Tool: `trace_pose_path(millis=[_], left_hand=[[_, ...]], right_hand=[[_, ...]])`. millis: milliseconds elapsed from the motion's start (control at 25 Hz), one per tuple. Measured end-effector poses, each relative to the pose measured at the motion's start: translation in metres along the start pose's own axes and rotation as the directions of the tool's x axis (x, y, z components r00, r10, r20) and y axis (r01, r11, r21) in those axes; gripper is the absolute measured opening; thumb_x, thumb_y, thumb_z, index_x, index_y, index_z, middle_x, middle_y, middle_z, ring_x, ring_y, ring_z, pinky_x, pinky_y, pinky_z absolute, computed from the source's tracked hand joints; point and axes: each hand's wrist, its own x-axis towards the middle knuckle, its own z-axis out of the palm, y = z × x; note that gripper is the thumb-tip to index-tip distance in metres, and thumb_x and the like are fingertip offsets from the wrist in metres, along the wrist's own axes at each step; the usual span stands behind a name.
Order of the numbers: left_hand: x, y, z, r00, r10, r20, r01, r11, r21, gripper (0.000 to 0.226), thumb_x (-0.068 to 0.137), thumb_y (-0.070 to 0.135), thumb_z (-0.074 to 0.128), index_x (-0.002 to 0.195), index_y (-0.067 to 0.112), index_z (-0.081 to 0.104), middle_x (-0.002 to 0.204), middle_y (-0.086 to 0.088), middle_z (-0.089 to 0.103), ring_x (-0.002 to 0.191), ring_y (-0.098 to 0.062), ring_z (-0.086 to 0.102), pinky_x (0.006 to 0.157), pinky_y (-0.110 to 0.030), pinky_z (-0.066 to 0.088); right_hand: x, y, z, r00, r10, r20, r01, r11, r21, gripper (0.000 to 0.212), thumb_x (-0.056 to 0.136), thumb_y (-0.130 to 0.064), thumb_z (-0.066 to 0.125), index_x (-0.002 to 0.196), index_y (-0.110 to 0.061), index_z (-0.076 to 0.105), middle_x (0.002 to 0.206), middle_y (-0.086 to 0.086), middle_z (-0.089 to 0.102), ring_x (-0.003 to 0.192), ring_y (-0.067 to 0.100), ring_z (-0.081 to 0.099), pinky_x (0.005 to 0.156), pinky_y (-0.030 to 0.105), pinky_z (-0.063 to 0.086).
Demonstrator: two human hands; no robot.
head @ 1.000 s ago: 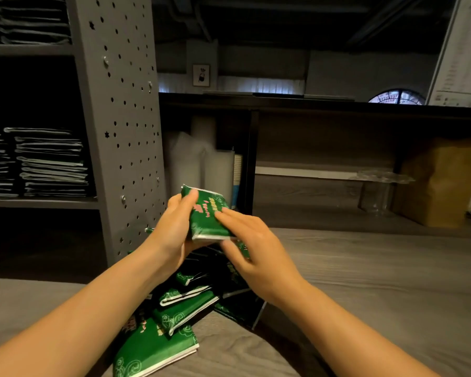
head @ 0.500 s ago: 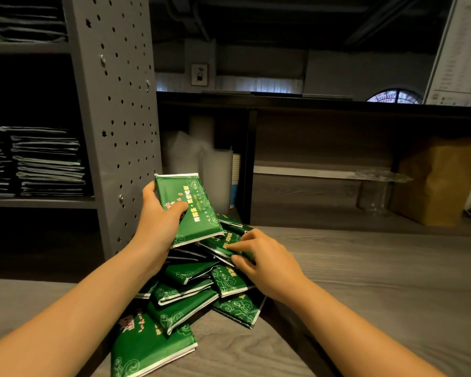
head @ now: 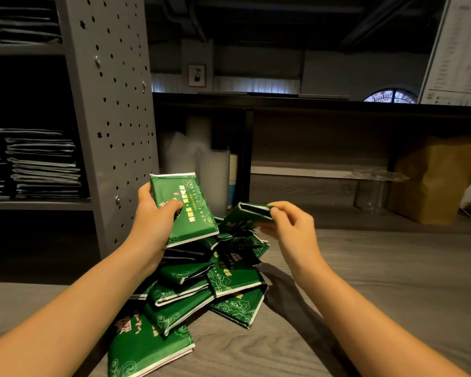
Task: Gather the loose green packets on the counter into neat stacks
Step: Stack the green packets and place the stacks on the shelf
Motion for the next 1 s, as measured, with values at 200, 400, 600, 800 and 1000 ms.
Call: trace_pose_path(millis=[200, 400, 600, 800, 1000], left_hand=[[-0.003, -0.001, 0.005, 0.994, -0.089, 0.056, 0.089, 0.996, -0.003, 0.037, 0.094, 0.003, 0.046, 0.123, 0.022, 0.034, 0.096, -0.001, 0.054, 0.079, -0.016, 0.057, 0.061, -0.032, 0.048], [-0.012, -0.003, 0.014, 0.982, -0.151, 0.111, 0.169, 0.971, -0.17, 0.028, 0.099, 0.021, 0.043, 0.125, 0.014, 0.037, 0.097, -0.006, 0.059, 0.085, -0.022, 0.062, 0.075, -0.043, 0.054], [-0.02, -0.005, 0.015, 0.99, -0.053, 0.131, 0.055, 0.998, -0.01, 0.059, 0.09, 0.007, 0.058, 0.135, 0.027, 0.026, 0.109, -0.002, 0.059, 0.09, -0.018, 0.063, 0.062, -0.032, 0.052], [-0.013, -0.001, 0.009, 0.997, 0.059, 0.045, -0.06, 0.998, 0.016, 0.061, 0.09, 0.004, 0.056, 0.137, 0.029, 0.026, 0.107, 0.008, 0.055, 0.098, -0.015, 0.059, 0.081, -0.038, 0.053], [-0.012, 0.003, 0.005, 0.984, 0.176, 0.018, -0.177, 0.981, 0.083, 0.066, 0.093, 0.005, 0.053, 0.141, 0.035, 0.02, 0.121, 0.006, 0.049, 0.096, -0.006, 0.056, 0.076, -0.029, 0.051]], right_hand=[[-0.006, -0.024, 0.003, 0.987, -0.13, -0.098, 0.148, 0.967, 0.206, 0.029, 0.09, -0.004, 0.05, 0.07, -0.016, 0.068, 0.08, -0.004, 0.069, 0.085, 0.01, 0.063, 0.082, 0.032, 0.051], [-0.023, -0.014, 0.021, 0.936, -0.292, 0.195, 0.285, 0.956, 0.068, 0.02, 0.082, 0.006, 0.058, 0.084, -0.01, 0.071, 0.096, 0.0, 0.068, 0.09, 0.006, 0.063, 0.081, 0.025, 0.051], [-0.029, -0.012, 0.025, 0.835, -0.282, 0.474, 0.395, 0.905, -0.158, 0.022, 0.085, -0.004, 0.058, 0.096, -0.018, 0.072, 0.113, -0.01, 0.063, 0.114, 0.004, 0.053, 0.099, 0.019, 0.039], [-0.016, -0.011, 0.013, 0.955, -0.06, 0.29, 0.184, 0.888, -0.423, 0.026, 0.091, -0.012, 0.052, 0.115, -0.015, 0.061, 0.107, 0.0, 0.062, 0.099, 0.014, 0.056, 0.083, 0.024, 0.042], [-0.022, -0.008, 0.01, 0.798, 0.436, 0.415, 0.067, 0.621, -0.781, 0.056, 0.08, -0.04, 0.071, 0.123, -0.012, 0.047, 0.121, 0.004, 0.057, 0.103, 0.018, 0.054, 0.088, 0.029, 0.045]])
